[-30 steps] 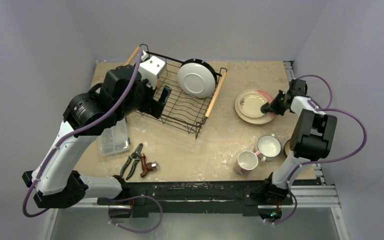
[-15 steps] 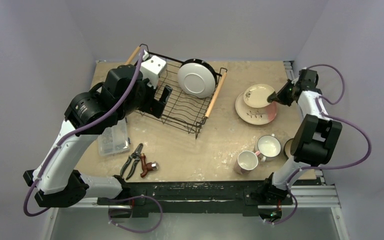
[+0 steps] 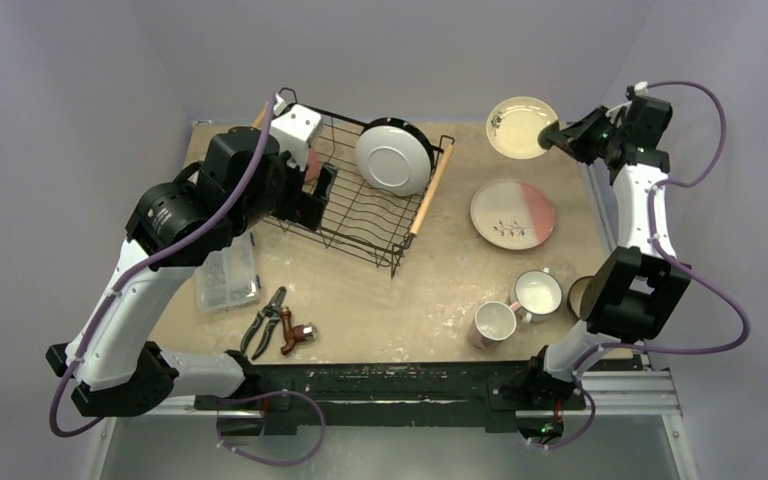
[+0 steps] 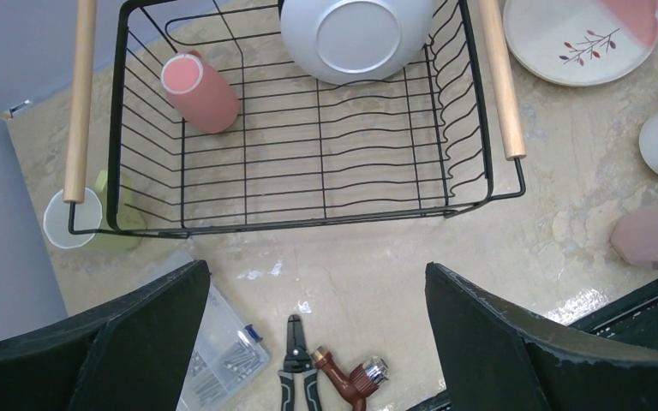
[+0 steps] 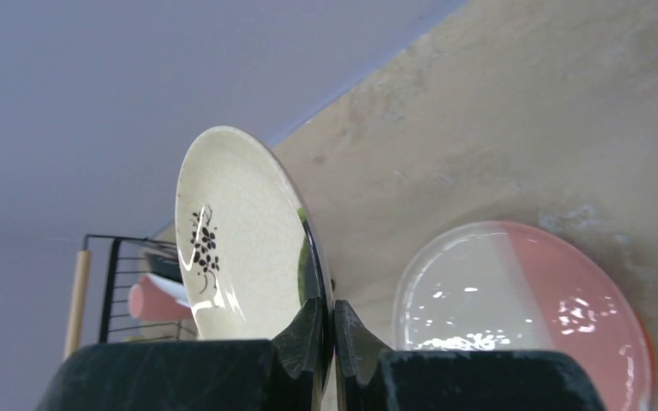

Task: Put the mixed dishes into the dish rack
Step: Insert the plate into the dish rack.

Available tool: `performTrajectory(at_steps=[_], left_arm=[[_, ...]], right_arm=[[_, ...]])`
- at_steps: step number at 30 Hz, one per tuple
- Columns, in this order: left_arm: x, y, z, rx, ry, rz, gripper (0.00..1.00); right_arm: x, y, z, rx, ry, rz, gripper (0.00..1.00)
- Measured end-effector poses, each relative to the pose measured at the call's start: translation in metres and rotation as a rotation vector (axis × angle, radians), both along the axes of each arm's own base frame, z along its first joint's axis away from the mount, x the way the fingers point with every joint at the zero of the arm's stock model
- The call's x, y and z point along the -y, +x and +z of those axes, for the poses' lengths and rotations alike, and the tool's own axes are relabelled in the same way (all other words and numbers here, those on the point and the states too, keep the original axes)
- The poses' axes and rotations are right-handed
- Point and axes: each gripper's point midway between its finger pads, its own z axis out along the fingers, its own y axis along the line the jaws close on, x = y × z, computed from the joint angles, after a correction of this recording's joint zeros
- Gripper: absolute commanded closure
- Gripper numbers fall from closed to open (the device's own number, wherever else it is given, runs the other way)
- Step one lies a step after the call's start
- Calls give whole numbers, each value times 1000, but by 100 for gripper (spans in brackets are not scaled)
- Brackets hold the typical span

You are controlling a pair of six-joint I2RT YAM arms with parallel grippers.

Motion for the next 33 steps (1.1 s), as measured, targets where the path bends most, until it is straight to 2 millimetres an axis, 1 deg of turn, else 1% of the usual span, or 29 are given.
performTrajectory(at_steps=[4, 7, 8, 10, 13, 15, 17, 19, 21, 23, 25, 29, 33], left_arm=[[-4, 2, 0, -11, -32, 33, 4], [-7, 4, 0, -29, -69, 57, 4], [-8, 5, 0, -38, -88, 69, 4], [-12, 7, 0, -59, -130, 99, 4], [-20, 13, -1, -96, -208, 158, 4], [-27, 18, -1, -133, -287, 207, 6], [-34, 22, 0, -175, -382, 257, 9], [-37, 26, 3, -221, -496, 295, 11], [-38, 31, 5, -266, -612, 320, 12], [-36, 36, 2, -320, -725, 336, 15], [-34, 41, -8, -388, -828, 348, 17], [-22, 47, -34, -540, -964, 363, 19], [-9, 52, -41, -615, -1043, 339, 20]], right_arm=[[-25, 3, 26, 50, 88, 73, 100], [-55, 8, 50, 93, 118, 154, 100], [-70, 10, 59, 111, 124, 189, 100], [-107, 12, 77, 144, 140, 278, 100], [-164, 7, 91, 165, 177, 412, 100], [-205, -1, 92, 157, 205, 508, 100], [-242, -12, 86, 134, 229, 599, 100], [-275, -24, 77, 101, 248, 680, 100], [-302, -35, 69, 71, 259, 743, 100], [-320, -45, 63, 50, 271, 792, 100], [-333, -54, 62, 40, 281, 834, 100], [-348, -69, 65, 39, 296, 898, 100], [-359, -81, 67, 32, 310, 948, 100]])
